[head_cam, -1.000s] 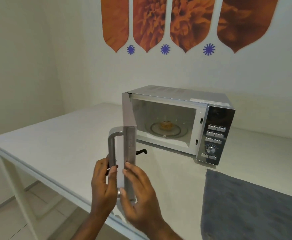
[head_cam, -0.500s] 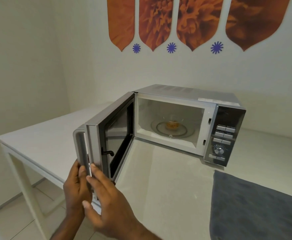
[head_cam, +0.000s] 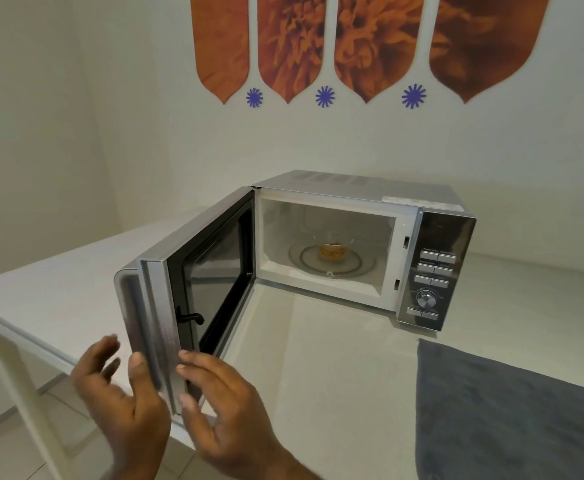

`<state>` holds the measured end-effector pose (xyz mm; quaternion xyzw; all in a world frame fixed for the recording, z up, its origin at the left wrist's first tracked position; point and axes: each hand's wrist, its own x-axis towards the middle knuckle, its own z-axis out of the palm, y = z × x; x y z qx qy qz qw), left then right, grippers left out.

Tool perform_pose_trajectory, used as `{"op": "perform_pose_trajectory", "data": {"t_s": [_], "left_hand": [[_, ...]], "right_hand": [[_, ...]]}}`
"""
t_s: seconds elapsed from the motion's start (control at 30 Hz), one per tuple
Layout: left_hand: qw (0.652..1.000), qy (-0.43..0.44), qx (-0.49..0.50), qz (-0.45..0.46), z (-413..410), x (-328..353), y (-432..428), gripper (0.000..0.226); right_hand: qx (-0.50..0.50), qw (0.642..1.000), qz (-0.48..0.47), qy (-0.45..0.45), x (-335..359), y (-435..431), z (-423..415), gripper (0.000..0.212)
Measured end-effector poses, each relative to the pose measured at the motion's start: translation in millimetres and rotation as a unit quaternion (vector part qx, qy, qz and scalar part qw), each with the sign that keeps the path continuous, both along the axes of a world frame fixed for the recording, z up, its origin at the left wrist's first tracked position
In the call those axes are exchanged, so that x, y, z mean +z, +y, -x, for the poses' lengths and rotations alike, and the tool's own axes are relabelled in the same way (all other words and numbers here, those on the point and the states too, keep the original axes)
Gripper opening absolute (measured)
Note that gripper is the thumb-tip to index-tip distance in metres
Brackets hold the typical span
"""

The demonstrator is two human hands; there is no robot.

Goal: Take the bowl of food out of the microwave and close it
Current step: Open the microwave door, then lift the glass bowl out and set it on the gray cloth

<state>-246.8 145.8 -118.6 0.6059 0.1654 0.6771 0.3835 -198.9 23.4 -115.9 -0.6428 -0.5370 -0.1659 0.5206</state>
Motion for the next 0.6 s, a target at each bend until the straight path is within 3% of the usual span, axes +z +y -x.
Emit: {"op": "perform_pose_trajectory", "data": {"t_s": [0.1,0.23,0.4,0.6], "left_hand": [[0.995,-0.034,0.022,-0.089,0,-2,-23,0.026],[0.979,0.026,-0.111,-0.171,-12,-7,-67,0.013],[0.935,0.204,-0.233,-0.171,-55,-10,-98,0.013],[0.902,0.339,-0.245,-0.103,-94,-8,-104,0.028]], "right_hand": [[-0.017,0.999,-0.034,0.006,2,-18,-16,0.026],[-0.065,0.997,-0.032,0.028,1,-39,-36,0.023],[-0.139,0.988,-0.013,0.063,-9,-79,-75,0.018],[-0.197,0.971,0.045,0.127,-21,-100,-114,0.013]]}}
